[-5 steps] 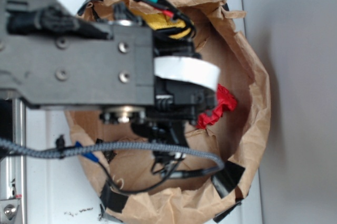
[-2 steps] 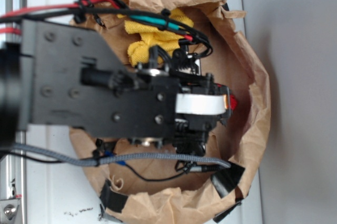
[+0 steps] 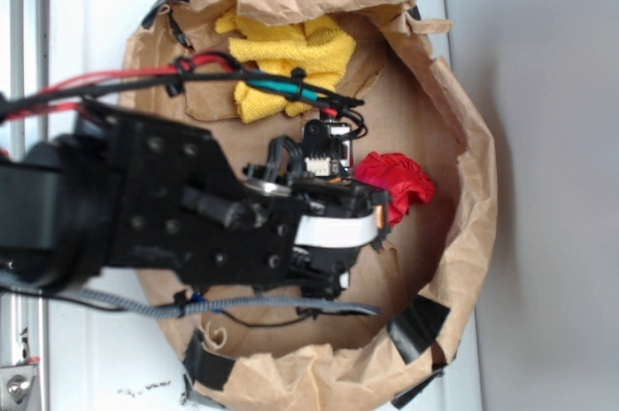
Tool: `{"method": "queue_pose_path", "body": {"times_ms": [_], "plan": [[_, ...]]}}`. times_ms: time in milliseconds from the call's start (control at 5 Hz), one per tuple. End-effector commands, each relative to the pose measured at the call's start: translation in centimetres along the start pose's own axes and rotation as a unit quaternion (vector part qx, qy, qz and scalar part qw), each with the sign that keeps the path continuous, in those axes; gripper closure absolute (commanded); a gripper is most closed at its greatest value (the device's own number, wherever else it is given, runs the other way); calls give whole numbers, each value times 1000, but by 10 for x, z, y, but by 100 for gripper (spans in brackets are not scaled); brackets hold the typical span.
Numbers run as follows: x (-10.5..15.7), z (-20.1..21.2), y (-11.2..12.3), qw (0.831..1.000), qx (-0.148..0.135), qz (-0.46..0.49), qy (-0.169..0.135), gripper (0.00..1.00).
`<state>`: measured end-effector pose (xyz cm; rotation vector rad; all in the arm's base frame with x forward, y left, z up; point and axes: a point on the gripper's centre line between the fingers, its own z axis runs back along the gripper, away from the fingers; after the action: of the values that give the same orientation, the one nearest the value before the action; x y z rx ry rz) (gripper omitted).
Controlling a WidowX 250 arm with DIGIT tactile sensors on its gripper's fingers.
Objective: Grab the red paper.
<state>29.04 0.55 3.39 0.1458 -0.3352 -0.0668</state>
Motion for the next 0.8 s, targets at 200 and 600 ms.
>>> {"method": "queue_pose_path", "body": {"times_ms": [200, 600], "plan": [[38, -9, 9, 999, -31, 10, -7, 0], [55, -1, 26, 999, -24, 48, -12, 0]]}}
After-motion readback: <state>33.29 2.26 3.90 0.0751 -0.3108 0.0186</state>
